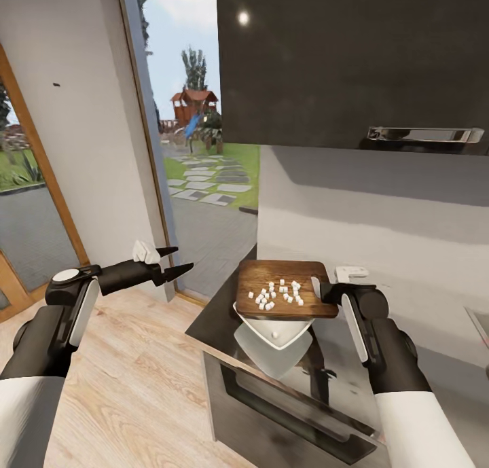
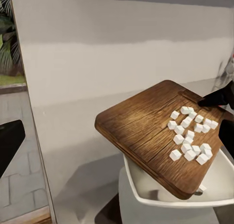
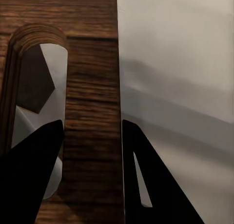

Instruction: In the kitchen, take the Vidalia onion out of the sink, dice it on the chopping board with the paring knife, put the diced onion into the bowl on the countertop, then place both the paring knife and the chopping board into the sink.

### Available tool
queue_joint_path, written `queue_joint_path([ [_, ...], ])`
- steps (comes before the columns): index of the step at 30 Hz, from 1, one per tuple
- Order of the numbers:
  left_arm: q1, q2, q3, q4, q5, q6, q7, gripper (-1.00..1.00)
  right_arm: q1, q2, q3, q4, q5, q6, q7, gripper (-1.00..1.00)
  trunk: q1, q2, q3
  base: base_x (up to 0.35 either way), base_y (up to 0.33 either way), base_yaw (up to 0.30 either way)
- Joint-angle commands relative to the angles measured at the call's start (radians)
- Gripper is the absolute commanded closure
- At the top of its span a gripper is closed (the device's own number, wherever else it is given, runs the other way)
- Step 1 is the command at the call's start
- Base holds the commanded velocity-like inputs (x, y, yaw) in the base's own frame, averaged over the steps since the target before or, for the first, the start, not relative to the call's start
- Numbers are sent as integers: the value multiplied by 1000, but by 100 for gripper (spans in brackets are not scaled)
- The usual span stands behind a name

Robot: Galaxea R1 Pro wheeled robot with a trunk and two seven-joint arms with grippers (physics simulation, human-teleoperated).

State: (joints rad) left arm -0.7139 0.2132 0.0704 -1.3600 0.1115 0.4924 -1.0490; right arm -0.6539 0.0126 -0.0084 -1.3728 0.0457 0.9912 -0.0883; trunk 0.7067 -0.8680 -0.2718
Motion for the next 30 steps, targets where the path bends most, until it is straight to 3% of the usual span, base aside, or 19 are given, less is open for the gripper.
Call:
queue_joint_path([
  [1, -1, 0, 0, 0, 5, 9, -2, -100, -1, 1, -1, -1, 3, 4, 1, 100, 0, -1, -1, 0, 0, 0],
  [26, -1, 0, -1, 1, 5, 8, -1, -100, 0, 1, 5, 0, 5, -12, 1, 100, 0, -1, -1, 0, 0, 0],
  [30, -1, 0, -1, 1, 5, 8, -1, -100, 0, 0, 5, 0, 5, -61, 1, 100, 0, -1, -1, 0, 0, 0],
])
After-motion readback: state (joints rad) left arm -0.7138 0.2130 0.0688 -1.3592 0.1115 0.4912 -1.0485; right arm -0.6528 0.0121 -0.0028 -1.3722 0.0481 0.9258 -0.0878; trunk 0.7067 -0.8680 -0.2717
